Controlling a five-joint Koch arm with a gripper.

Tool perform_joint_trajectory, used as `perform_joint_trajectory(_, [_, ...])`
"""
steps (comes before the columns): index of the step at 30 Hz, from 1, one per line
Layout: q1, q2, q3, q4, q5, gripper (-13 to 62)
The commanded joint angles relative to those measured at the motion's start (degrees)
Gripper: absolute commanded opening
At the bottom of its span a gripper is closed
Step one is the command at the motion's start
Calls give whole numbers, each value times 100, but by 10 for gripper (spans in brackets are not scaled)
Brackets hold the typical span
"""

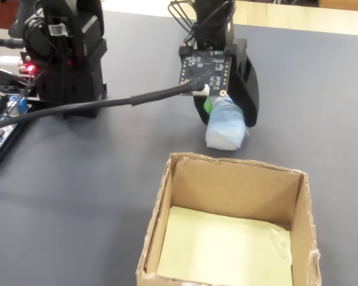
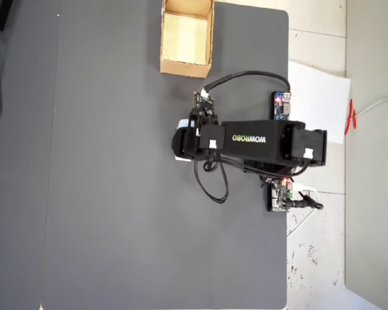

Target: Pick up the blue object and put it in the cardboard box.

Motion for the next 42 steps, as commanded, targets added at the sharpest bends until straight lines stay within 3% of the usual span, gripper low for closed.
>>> perform_joint_trajectory(1, [-35,44,-79,-721,176,171])
perform_joint_trajectory(18, [316,1969,1397,-4087,773,148])
perform_joint_trajectory(26, [1661,2804,800,-4526,-88,148])
perform_joint_trajectory(31, [2470,2549,62,-4271,-747,148])
perform_joint_trajectory(33, [3401,1503,-835,-3718,-1063,148])
perform_joint_trajectory(42, [3894,721,-1433,-3331,-1107,149])
